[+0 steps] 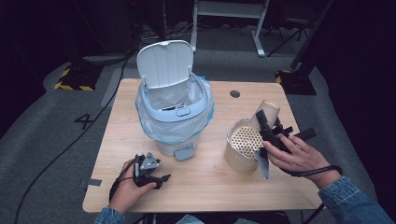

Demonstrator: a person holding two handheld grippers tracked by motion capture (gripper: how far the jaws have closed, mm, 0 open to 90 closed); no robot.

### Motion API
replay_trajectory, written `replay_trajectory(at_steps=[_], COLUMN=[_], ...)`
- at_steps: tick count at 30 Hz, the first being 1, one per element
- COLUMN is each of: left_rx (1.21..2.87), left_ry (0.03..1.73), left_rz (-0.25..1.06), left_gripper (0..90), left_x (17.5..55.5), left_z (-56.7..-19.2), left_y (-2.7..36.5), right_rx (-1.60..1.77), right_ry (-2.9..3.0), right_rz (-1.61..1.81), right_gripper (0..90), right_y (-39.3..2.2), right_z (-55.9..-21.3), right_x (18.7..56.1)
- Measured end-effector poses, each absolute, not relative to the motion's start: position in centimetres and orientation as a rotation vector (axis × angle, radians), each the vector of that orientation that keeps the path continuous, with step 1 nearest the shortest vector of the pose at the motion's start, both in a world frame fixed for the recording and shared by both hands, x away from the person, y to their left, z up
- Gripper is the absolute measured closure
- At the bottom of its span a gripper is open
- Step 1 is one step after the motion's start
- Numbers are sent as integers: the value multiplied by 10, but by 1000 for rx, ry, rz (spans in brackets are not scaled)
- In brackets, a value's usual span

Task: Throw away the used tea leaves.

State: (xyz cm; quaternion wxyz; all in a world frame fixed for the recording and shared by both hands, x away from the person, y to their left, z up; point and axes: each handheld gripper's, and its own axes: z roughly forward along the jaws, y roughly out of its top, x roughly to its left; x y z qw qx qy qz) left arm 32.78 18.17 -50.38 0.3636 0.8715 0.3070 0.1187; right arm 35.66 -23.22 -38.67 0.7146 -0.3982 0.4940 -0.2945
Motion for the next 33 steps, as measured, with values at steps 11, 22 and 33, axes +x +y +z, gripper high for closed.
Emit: replay_trajectory(at_steps=[11, 22, 33], left_rx=[2243, 2243, 2243], left_ry=[789, 789, 789], left_rz=[305, 305, 304], left_gripper=[283, 283, 283], left_x=[328, 328, 328], left_z=[-504, -504, -504], left_y=[182, 182, 182], right_rx=[-902, -937, -976], right_ry=[1085, 1069, 1048], right_rz=[-679, -732, -754], right_gripper=[321, 322, 322], right_y=[-232, -234, -225], right_z=[-389, -384, -390], right_x=[356, 354, 342])
